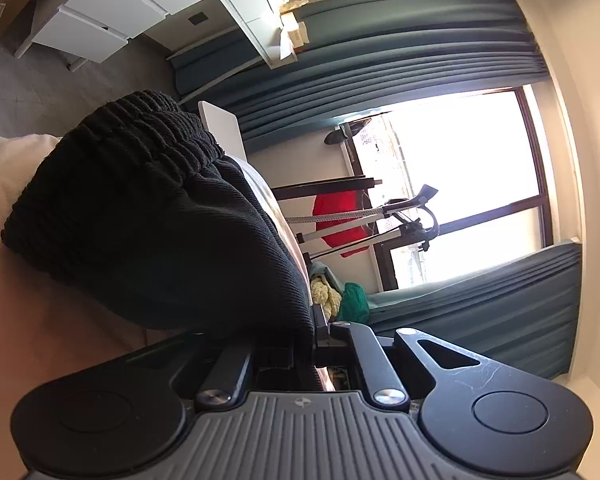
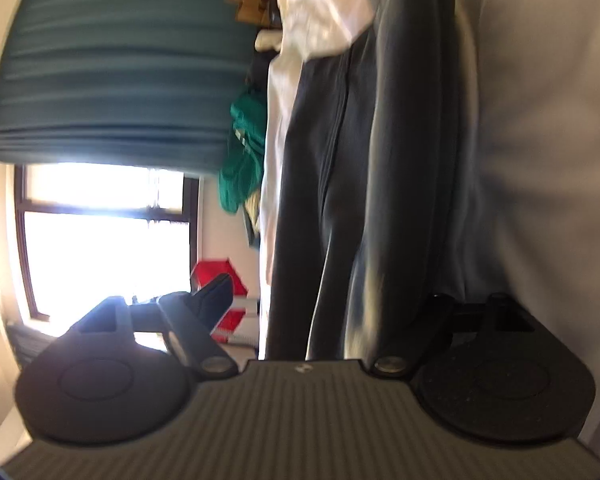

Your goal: Fold clothes

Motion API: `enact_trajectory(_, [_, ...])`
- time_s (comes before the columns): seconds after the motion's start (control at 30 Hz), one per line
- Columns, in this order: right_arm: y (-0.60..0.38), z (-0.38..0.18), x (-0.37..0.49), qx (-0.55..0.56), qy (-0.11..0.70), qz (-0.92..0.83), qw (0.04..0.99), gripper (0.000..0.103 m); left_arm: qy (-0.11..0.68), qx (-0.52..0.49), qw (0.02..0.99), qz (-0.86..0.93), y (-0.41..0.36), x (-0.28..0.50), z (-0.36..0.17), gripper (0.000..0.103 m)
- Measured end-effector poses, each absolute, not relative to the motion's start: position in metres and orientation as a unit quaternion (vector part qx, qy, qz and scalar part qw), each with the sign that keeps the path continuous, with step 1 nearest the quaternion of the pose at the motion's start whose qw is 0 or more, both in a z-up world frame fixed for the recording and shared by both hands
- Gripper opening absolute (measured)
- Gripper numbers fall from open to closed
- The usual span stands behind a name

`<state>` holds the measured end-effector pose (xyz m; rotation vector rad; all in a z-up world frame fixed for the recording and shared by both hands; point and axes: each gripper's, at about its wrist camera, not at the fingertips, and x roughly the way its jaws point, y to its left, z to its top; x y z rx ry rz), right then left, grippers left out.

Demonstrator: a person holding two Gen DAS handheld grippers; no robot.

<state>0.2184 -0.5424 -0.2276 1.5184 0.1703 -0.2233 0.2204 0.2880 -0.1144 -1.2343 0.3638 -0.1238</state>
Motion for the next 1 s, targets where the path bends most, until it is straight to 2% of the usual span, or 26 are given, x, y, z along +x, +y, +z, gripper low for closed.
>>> enact_trajectory(0.1, [-0.563,-0.236,0.218,0.689,0.058,-0.119,0.713,0.076,0.174,-0.565,0.805,-0.053,0.286,0.22,-0.115,0.007])
enact_trajectory(0.2, [-0.575,-0.242,0.223,0.679,0.068,-0.141,0.718,0.058,0.177,-0.554,0.812,-0.048,0.284,0.218,-0.115,0.007])
enact_trajectory(0.27, [-0.577,-0.241,0.228,0.647,0.092,-0.164,0.739,0.019,0.182,-0.542,0.819,-0.042,0.282,0.218,-0.115,0.007])
enact_trajectory(0.3, [-0.578,-0.241,0.229,0.633,0.101,-0.173,0.748,0.015,0.184,-0.536,0.823,-0.038,0.281,0.216,-0.114,0.007])
enact_trajectory(0.53, [-0.576,-0.212,0.212,0.62,0.08,-0.156,0.764,0.011,0.176,-0.472,0.864,-0.016,0.256,0.201,-0.077,0.006])
enact_trajectory(0.63, [-0.575,-0.192,0.191,0.614,0.076,-0.142,0.772,0.011,0.179,-0.479,0.859,-0.016,0.255,0.19,-0.073,0.006])
enact_trajectory(0.8, [-0.587,-0.182,0.136,0.635,0.077,-0.159,0.752,0.011,0.214,-0.475,0.853,-0.028,0.257,0.159,-0.069,0.006])
enact_trajectory(1.0, [-0.601,-0.185,0.07,0.652,0.059,-0.185,0.733,0.011,0.296,-0.429,0.853,-0.039,0.242,0.127,-0.073,0.007])
